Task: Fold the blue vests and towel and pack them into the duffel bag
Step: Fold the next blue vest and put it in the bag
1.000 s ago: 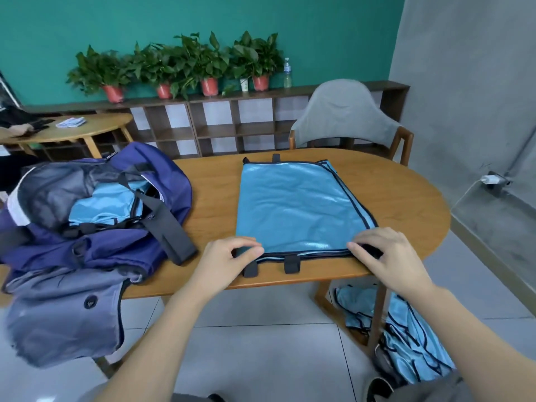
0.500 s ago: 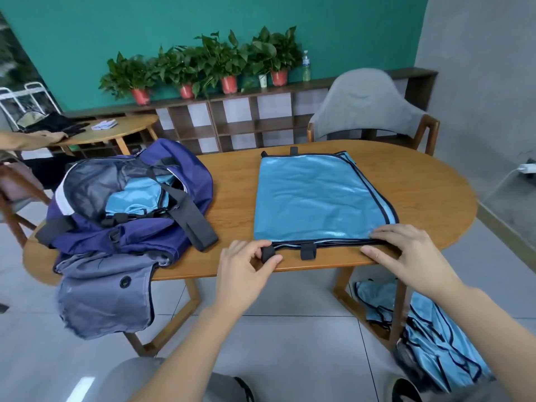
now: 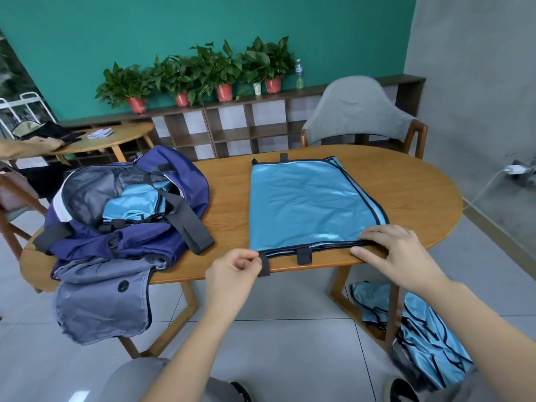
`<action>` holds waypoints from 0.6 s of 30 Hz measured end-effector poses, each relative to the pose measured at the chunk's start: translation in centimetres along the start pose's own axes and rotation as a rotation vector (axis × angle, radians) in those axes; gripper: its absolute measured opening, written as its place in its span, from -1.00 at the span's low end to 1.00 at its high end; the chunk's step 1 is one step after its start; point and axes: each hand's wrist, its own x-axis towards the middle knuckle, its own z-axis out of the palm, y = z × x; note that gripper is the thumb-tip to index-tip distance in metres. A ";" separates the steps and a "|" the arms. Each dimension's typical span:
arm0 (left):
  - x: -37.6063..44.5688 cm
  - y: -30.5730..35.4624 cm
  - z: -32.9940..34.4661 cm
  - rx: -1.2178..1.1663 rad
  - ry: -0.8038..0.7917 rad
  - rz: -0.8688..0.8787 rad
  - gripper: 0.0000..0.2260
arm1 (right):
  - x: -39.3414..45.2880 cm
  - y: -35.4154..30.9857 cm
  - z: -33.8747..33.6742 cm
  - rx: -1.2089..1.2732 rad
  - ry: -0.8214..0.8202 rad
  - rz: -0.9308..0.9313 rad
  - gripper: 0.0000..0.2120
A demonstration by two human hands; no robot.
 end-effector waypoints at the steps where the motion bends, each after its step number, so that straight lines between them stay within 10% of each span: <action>1: 0.3 -0.4 -0.3 0.075 -0.010 0.033 -0.83 | 0.0 0.0 0.0 0.002 0.000 -0.004 -0.37; 7: 2.6 0.5 -0.7 0.058 0.028 0.380 -0.88 | -0.2 0.2 -0.1 0.032 0.016 -0.022 -0.38; 18: 4.4 -1.2 -1.8 0.287 -0.445 0.343 -0.63 | -1.1 -0.2 -1.6 0.191 -0.019 0.034 -0.47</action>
